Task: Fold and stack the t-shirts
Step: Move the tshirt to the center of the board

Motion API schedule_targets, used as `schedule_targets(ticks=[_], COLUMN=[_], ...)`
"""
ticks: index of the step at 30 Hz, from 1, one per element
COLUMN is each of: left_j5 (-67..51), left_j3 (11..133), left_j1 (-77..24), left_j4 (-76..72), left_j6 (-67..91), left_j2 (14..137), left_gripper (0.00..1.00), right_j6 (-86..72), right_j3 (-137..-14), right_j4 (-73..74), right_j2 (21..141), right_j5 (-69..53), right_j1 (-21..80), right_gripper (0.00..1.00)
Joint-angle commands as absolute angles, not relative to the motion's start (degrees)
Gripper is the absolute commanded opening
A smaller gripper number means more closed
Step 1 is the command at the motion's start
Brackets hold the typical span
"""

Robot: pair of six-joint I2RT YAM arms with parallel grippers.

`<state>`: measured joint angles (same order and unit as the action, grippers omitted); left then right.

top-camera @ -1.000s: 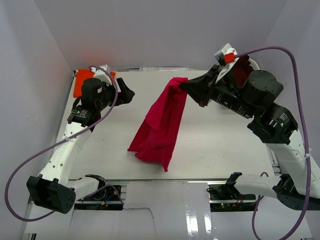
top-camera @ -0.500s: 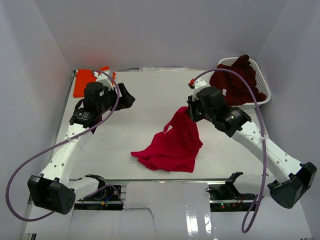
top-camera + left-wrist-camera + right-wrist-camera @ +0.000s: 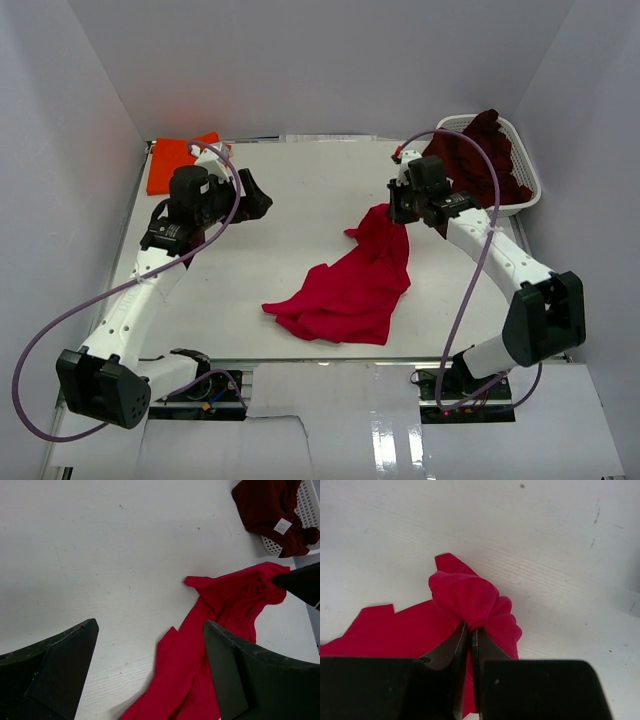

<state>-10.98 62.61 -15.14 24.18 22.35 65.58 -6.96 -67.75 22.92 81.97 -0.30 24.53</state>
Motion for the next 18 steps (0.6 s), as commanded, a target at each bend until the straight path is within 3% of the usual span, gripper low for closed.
schedule_targets(ticks=[1, 18], left_j5=[-12.2, -12.8], left_j3=[62.1, 60.6], left_j1=[-15.4, -15.5], left_j4=[23.4, 23.4], left_j6=[21.4, 20.8], left_j2=[65.3, 64.7], left_gripper=[0.96, 0.96], right_j6=[-6.0, -12.0], right_j3=[-67.3, -62.2], right_j4=[19.0, 22.1], right_j2=[85.7, 89.1], right_j5=[-3.3, 9.1], right_j1=[21.1, 9.8], right_gripper=[0.08, 0.08])
